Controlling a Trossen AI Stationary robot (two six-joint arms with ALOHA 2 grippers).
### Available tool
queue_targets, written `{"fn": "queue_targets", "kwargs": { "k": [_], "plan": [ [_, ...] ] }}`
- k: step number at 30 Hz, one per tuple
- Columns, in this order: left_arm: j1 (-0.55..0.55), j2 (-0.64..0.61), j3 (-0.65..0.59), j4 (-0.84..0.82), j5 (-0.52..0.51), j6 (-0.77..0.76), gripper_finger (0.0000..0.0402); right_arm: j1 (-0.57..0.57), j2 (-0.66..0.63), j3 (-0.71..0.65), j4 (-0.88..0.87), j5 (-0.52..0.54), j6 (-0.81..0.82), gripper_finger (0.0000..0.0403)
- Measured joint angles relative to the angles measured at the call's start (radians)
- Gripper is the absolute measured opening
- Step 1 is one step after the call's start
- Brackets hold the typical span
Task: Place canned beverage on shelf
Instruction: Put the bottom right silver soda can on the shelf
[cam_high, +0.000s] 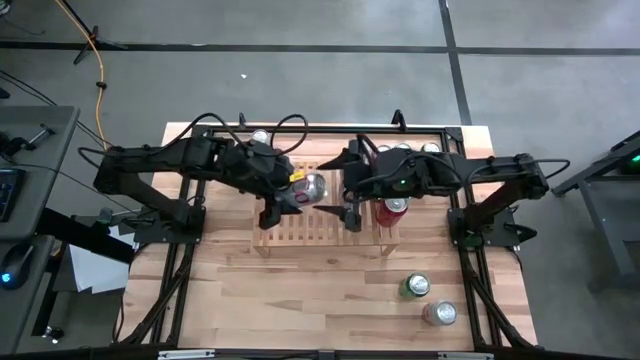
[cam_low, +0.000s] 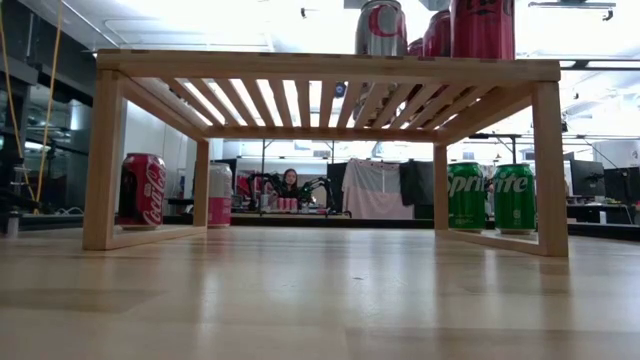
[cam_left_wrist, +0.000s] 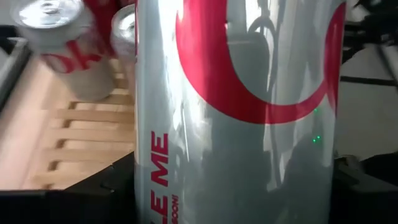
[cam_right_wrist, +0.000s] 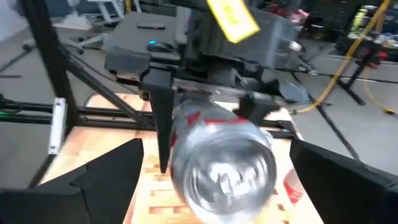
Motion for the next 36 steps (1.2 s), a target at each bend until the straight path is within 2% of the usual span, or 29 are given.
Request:
{"fn": "queue_targets", "kwargs": {
  "k": [5, 8, 10, 13, 16, 19, 22, 24, 27, 33, 36],
  "plan": [
    [0.000, -0.054, 0.000, -0.048, -0.125, 0.024, 0.0279, 0.000, -0.064, -0.001, -0.059, 0.064, 0.020, 0.0393],
    [0.000, -0.120, -0.020, 0.001, -0.208, 0.016, 0.0279, 0.000, -0.108, -0.001, -0.141, 0.091, 0.073, 0.0393],
    [0.000, -0.183, -0.076, 0.082, -0.259, -0.006, 0.0279, 0.000, -0.130, -0.002, -0.207, 0.101, 0.111, 0.0393],
    [0.000, -0.285, -0.226, 0.310, -0.283, -0.049, 0.0279, 0.000, -0.158, -0.035, -0.225, 0.101, 0.176, 0.0394],
    [0.000, -0.382, -0.425, 0.621, -0.282, -0.103, 0.0279, 0.000, -0.176, -0.119, -0.121, 0.092, 0.210, 0.0394],
    [-0.001, -0.427, -0.603, 0.944, -0.273, -0.146, 0.0279, -0.008, -0.180, -0.233, 0.114, 0.088, 0.213, 0.0394],
    [-0.007, -0.414, -0.698, 1.176, -0.263, -0.151, 0.0279, -0.043, -0.174, -0.326, 0.414, 0.043, 0.253, 0.0394],
    [-0.015, -0.386, -0.706, 1.233, -0.279, -0.151, 0.0279, -0.078, -0.167, -0.365, 0.555, 0.013, 0.311, 0.0394],
    [-0.024, -0.328, -0.690, 1.224, -0.323, -0.138, 0.0279, -0.126, -0.151, -0.378, 0.637, -0.023, 0.391, 0.0394],
    [-0.027, -0.187, -0.604, 1.230, -0.421, -0.077, 0.0279, -0.142, -0.111, -0.330, 0.629, -0.057, 0.411, 0.0394],
    [-0.028, -0.134, -0.562, 1.219, -0.484, -0.058, 0.0279, -0.136, -0.103, -0.307, 0.601, -0.031, 0.406, 0.0394]
  ]
}}
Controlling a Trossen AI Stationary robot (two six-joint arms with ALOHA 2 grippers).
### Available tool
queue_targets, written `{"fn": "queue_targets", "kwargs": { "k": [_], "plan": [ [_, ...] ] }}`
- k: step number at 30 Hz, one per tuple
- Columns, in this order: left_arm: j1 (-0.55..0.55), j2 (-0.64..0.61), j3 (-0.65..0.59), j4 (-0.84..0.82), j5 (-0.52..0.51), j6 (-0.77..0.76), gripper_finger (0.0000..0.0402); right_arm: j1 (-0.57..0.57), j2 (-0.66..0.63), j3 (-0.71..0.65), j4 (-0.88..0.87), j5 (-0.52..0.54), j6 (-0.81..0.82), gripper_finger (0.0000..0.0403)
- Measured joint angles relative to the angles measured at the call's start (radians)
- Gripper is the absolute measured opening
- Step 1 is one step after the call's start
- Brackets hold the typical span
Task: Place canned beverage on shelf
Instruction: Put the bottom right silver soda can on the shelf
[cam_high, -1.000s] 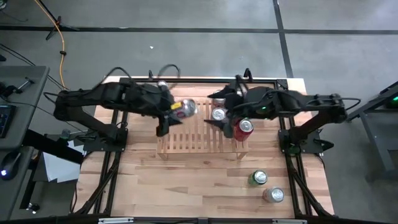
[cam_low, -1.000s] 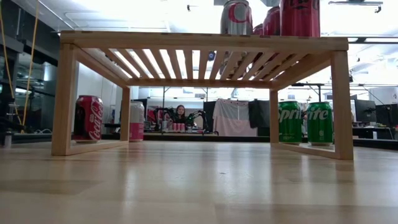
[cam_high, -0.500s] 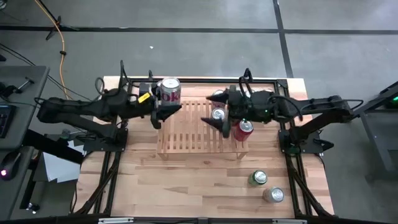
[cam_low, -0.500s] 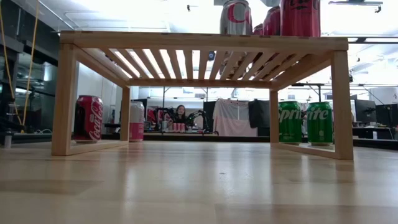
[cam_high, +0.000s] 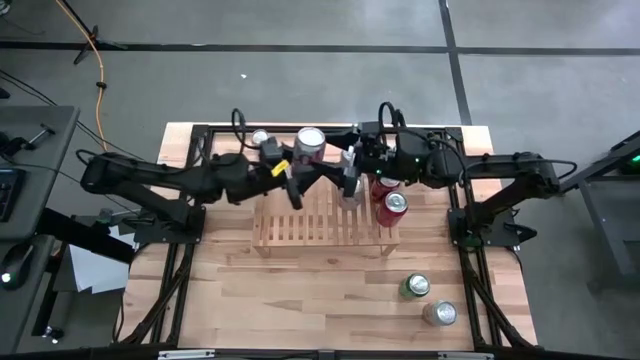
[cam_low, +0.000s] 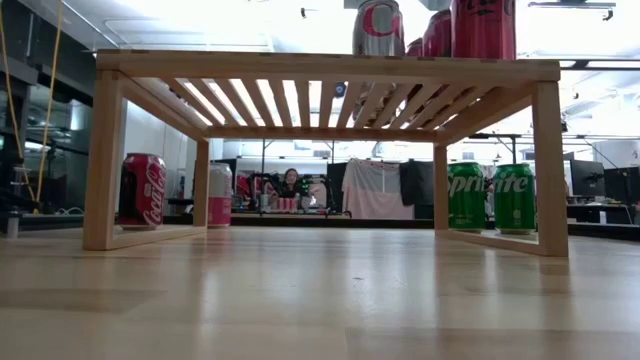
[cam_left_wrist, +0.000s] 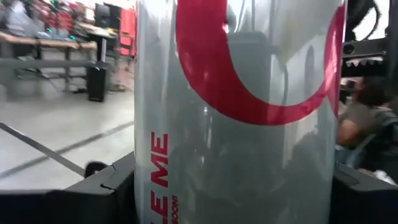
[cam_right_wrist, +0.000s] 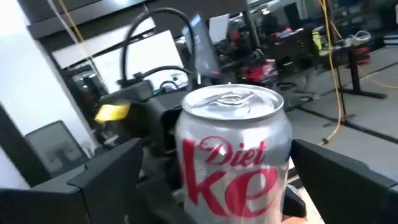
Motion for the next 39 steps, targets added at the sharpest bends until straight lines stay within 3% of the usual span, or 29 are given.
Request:
{"fn": "queue_targets", "kwargs": {
  "k": [13, 16, 20, 23, 30, 39],
  "plan": [
    [-0.009, 0.101, 0.090, -0.001, -0.095, 0.091, 0.0279, 0.001, 0.027, 0.004, -0.010, 0.077, 0.032, 0.0389],
    [-0.015, 0.104, 0.094, 0.003, -0.096, 0.117, 0.0279, 0.001, 0.027, 0.004, -0.003, 0.086, 0.033, 0.0365],
    [-0.020, 0.102, 0.095, -0.001, -0.097, 0.124, 0.0279, 0.001, 0.027, 0.004, -0.001, 0.098, 0.031, 0.0298],
    [-0.020, 0.099, 0.095, -0.003, -0.096, 0.125, 0.0281, 0.001, 0.027, 0.004, 0.003, 0.098, 0.031, 0.0288],
    [-0.021, 0.082, 0.097, -0.022, -0.057, 0.159, 0.0363, 0.001, 0.021, 0.002, -0.004, 0.097, 0.027, 0.0288],
    [-0.021, -0.070, 0.096, -0.295, -0.065, 0.132, 0.0371, 0.012, -0.075, 0.002, -0.075, 0.096, -0.071, 0.0288]
  ]
}}
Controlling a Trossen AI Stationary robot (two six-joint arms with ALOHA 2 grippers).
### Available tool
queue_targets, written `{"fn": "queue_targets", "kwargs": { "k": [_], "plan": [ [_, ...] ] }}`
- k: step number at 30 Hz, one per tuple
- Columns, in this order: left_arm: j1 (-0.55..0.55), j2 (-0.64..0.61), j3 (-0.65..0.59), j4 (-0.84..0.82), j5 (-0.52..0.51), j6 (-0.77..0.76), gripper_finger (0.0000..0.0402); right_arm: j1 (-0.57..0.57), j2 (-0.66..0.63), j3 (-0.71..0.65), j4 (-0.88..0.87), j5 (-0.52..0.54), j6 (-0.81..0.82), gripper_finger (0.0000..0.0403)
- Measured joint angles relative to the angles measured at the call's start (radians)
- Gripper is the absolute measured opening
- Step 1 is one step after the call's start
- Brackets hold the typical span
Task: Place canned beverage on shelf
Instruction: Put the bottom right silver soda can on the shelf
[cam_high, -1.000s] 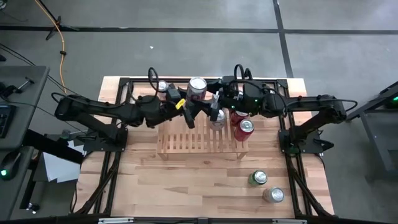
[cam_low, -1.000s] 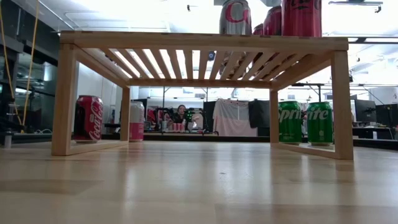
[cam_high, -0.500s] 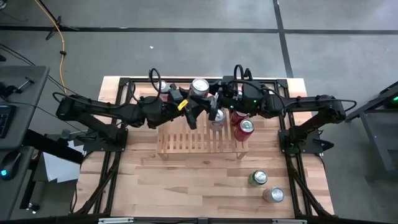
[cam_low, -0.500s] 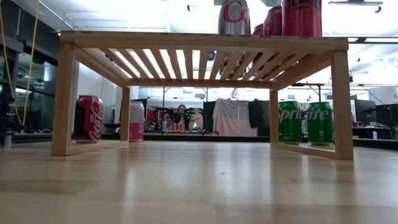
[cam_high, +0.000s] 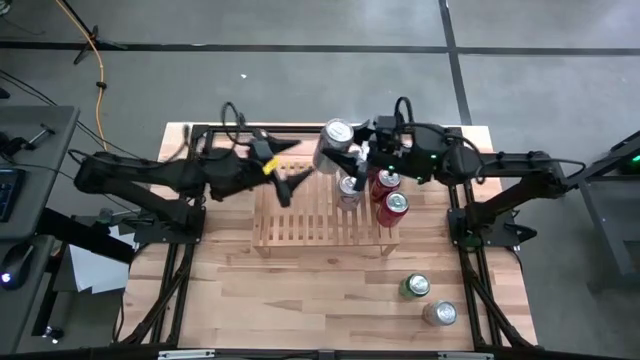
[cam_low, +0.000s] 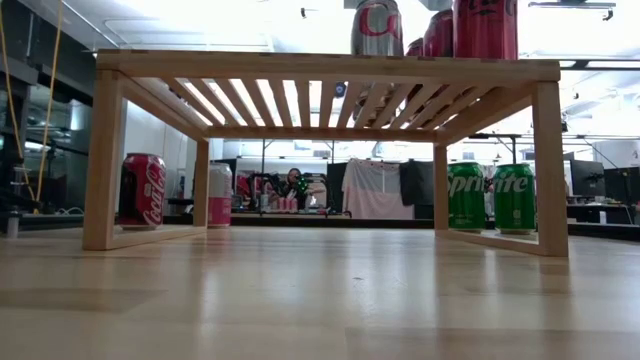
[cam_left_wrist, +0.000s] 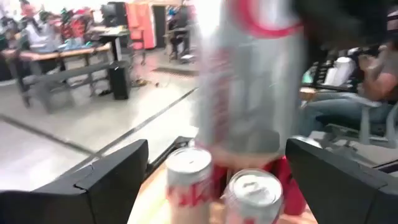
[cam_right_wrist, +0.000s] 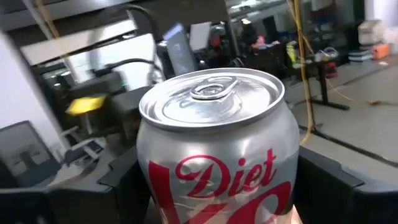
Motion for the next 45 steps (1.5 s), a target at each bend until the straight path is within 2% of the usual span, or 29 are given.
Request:
{"fn": "queue_targets", "kwargs": {
  "k": [6, 9, 12, 16, 23, 26, 30, 38, 45],
  "plan": [
    [0.000, -0.124, -0.001, -0.179, -0.122, -0.069, 0.0371, 0.113, -0.063, 0.001, -0.141, -0.067, -0.035, 0.0288],
    [0.000, -0.170, -0.001, -0.228, -0.167, -0.091, 0.0371, 0.204, -0.070, 0.001, -0.239, -0.062, -0.010, 0.0288],
    [0.000, -0.201, -0.001, -0.258, -0.203, -0.116, 0.0372, 0.302, -0.073, 0.001, -0.338, -0.005, 0.058, 0.0288],
    [0.000, -0.215, -0.001, -0.278, -0.232, -0.120, 0.0372, 0.433, -0.068, 0.000, -0.439, 0.154, 0.187, 0.0288],
    [0.001, -0.215, -0.002, -0.288, -0.246, -0.119, 0.0372, 0.597, 0.014, 0.001, -0.497, 0.576, 0.406, 0.0288],
    [0.001, -0.215, -0.002, -0.303, -0.246, -0.119, 0.0372, 0.621, 0.079, 0.001, -0.492, 0.692, 0.500, 0.0288],
    [0.001, -0.218, -0.002, -0.333, -0.245, -0.118, 0.0372, 0.624, 0.157, 0.001, -0.488, 0.766, 0.602, 0.0288],
    [0.001, -0.220, -0.002, -0.339, -0.243, -0.086, 0.0372, 0.587, 0.255, 0.001, -0.486, 0.920, 0.626, 0.0288],
    [0.001, -0.187, -0.002, -0.339, -0.138, -0.172, 0.0372, 0.548, 0.303, 0.002, -0.513, 0.928, 0.627, 0.0288]
  ]
}}
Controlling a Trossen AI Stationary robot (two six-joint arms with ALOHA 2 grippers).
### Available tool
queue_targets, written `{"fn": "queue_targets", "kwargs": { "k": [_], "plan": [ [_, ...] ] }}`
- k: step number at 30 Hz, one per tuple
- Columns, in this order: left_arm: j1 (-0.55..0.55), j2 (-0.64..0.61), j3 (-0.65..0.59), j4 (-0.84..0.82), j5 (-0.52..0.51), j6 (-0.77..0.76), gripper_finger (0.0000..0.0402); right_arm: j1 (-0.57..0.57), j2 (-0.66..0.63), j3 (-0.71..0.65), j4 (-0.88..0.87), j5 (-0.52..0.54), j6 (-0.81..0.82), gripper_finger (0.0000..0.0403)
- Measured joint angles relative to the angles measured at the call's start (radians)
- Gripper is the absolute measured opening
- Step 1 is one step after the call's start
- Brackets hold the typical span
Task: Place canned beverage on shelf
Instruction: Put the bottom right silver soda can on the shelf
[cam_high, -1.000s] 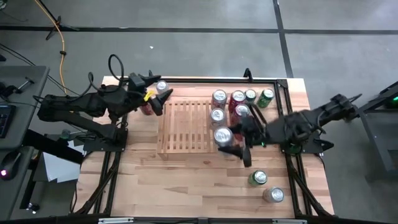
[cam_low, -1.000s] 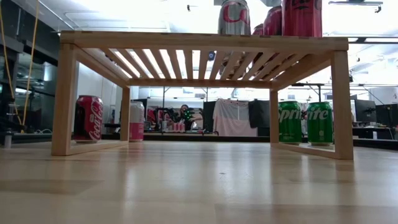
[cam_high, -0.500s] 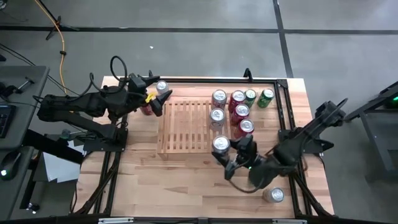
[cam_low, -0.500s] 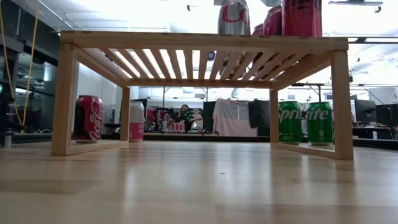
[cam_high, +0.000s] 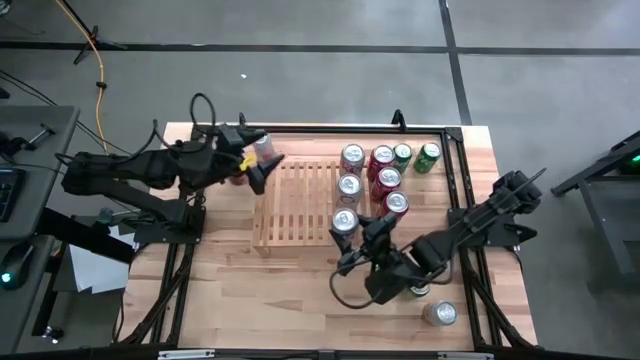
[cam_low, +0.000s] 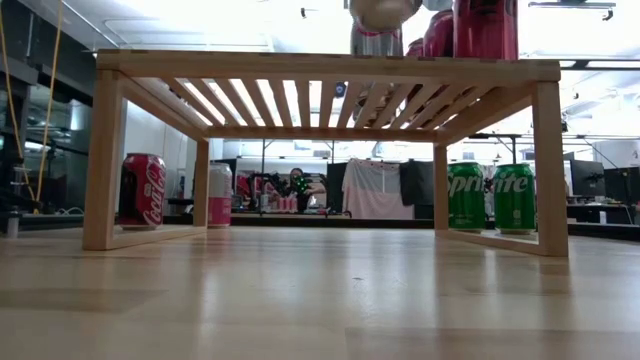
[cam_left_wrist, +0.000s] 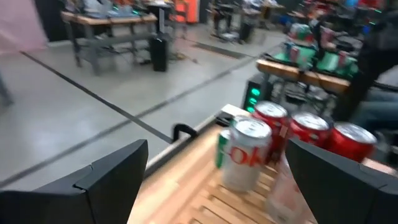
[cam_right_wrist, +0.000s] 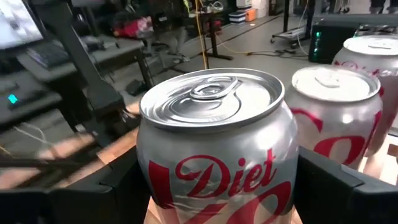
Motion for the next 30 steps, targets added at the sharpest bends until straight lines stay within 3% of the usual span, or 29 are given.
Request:
{"fn": "queue_targets", "kwargs": {
  "k": [4, 13, 16, 30],
  "plan": [
    [0.000, 0.056, 0.000, 0.003, 0.067, -0.007, 0.0372, -0.006, 0.017, 0.000, -0.090, -0.002, 0.039, 0.0288],
    [0.000, 0.229, -0.001, 0.058, 0.154, -0.070, 0.0372, 0.000, 0.017, 0.000, -0.389, 0.007, 0.329, 0.0288],
    [0.000, 0.272, -0.001, 0.099, 0.195, -0.067, 0.0372, 0.002, 0.017, 0.000, -0.401, 0.006, 0.350, 0.0288],
    [0.016, 0.402, -0.001, 0.189, 0.192, -0.044, 0.0372, -0.025, 0.016, -0.002, -0.424, 0.022, 0.341, 0.0288]
  ]
}}
